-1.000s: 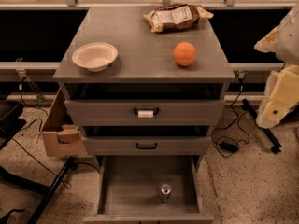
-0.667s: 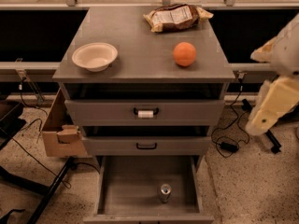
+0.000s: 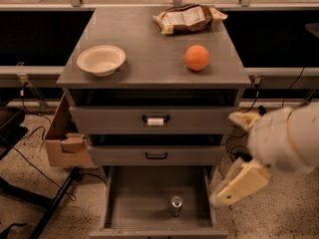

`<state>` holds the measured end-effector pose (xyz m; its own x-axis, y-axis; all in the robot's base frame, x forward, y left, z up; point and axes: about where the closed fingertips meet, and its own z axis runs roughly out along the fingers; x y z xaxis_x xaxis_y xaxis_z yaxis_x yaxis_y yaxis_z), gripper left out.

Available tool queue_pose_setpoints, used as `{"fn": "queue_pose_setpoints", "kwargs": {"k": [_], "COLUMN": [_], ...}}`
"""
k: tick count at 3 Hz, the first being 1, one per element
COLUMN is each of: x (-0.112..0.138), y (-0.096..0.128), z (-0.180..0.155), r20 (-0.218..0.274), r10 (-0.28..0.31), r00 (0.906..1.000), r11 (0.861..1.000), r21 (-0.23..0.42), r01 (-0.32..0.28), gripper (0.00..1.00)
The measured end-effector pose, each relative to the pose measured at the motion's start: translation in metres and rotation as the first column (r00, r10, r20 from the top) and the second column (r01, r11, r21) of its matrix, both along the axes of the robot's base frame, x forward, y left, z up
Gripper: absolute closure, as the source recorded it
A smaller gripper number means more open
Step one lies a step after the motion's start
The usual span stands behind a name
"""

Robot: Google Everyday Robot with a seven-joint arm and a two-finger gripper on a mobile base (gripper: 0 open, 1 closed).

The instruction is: Pick redbull can from bottom drawer and place on counter

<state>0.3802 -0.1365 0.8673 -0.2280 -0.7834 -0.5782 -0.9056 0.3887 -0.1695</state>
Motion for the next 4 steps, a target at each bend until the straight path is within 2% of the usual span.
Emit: {"fn": "queue_pose_setpoints", "kwargs": {"k": [1,2,3,4], "x": [-0.01,0.001,0.002,0.007], "y": [0.033,0.05,0.05,0.056], "z": [-0.066,-0.066,-0.066,-0.086], "r20": [0.005,0.075,0.076,0.071], "r10": [0.019,0.013,0.012,0.012], "r00": [0.9998,0.9971,0.997,0.9974], "r11": [0.988,0.978,0.978,0.971], "r21": [0.154,0.207,0.206,0.237], "r01": [-0.02,-0.028,-0.027,-0.028], "gripper": [0.0,0.0,0.0,0.0]}}
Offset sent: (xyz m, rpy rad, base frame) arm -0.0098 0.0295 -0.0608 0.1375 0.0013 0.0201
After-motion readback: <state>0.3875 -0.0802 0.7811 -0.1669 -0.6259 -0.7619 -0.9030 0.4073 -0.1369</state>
